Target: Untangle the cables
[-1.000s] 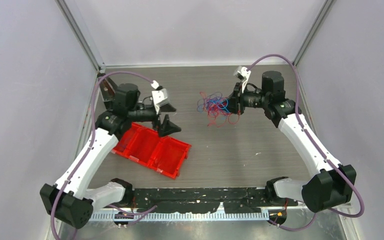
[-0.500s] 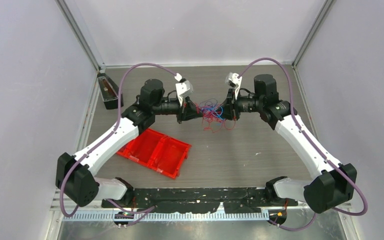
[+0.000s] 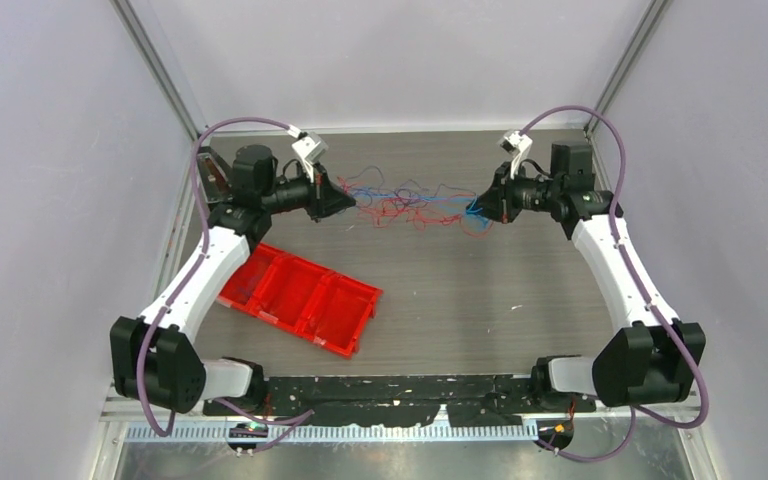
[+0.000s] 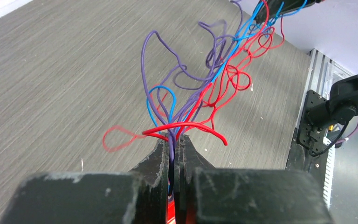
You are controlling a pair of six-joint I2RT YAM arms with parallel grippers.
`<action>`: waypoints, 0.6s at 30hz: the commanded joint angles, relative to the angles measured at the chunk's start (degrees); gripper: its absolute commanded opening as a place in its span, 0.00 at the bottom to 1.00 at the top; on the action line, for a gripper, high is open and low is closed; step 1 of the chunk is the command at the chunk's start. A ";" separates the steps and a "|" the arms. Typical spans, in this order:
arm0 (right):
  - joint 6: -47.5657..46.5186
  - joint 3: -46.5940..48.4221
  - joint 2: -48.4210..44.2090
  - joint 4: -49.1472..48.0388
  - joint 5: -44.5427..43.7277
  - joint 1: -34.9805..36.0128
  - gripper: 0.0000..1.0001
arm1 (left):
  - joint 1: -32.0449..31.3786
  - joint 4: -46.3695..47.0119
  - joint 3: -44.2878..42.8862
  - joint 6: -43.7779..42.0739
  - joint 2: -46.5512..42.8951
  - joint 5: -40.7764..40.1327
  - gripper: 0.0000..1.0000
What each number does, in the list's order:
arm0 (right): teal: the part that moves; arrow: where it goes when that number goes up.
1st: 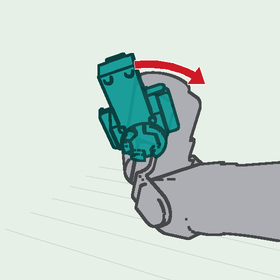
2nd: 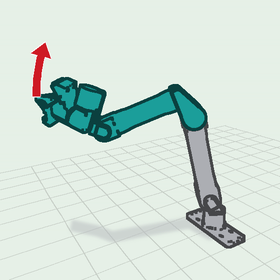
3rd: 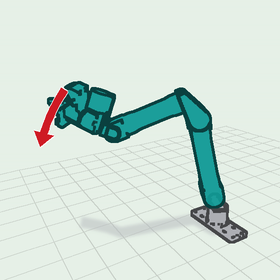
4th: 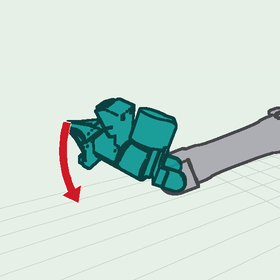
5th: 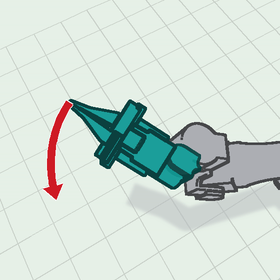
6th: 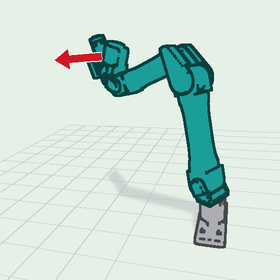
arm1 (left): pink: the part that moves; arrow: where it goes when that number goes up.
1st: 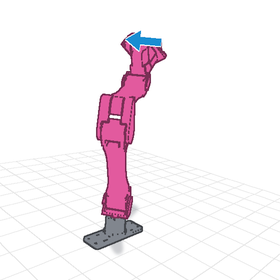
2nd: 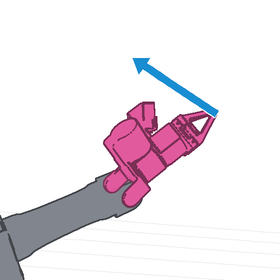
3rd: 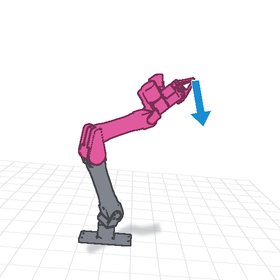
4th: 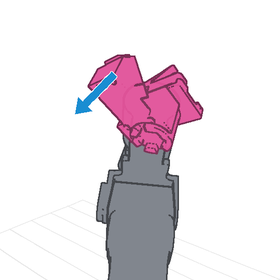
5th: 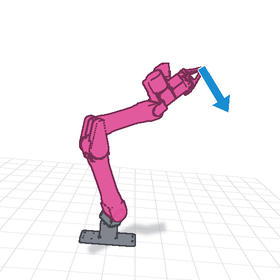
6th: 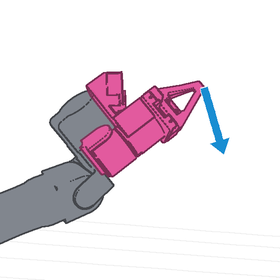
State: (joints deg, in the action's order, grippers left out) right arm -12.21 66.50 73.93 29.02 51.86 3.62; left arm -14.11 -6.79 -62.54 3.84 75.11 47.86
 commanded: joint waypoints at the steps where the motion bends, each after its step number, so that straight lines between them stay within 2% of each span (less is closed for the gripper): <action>1: -1.46 5.07 0.80 3.02 -1.95 -5.94 0.05 | 2.30 -2.14 -0.43 -1.62 0.59 -4.67 0.00; 8: -8.07 11.95 3.22 11.12 -2.50 -18.87 0.05 | 7.76 -7.85 -3.71 -1.86 8.35 -10.94 0.00; 12: -9.81 14.30 5.09 13.96 -3.31 -22.21 0.05 | 7.96 -9.93 -6.43 -2.00 11.87 -9.95 0.00; 18: -9.58 14.92 6.20 13.72 -8.90 -24.45 0.05 | 7.93 -16.25 -11.68 -3.07 17.60 -15.48 0.00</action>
State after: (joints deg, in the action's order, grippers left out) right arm -19.84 78.26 79.79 44.34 51.68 -17.12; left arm -8.62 -16.75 -69.73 3.55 89.95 42.89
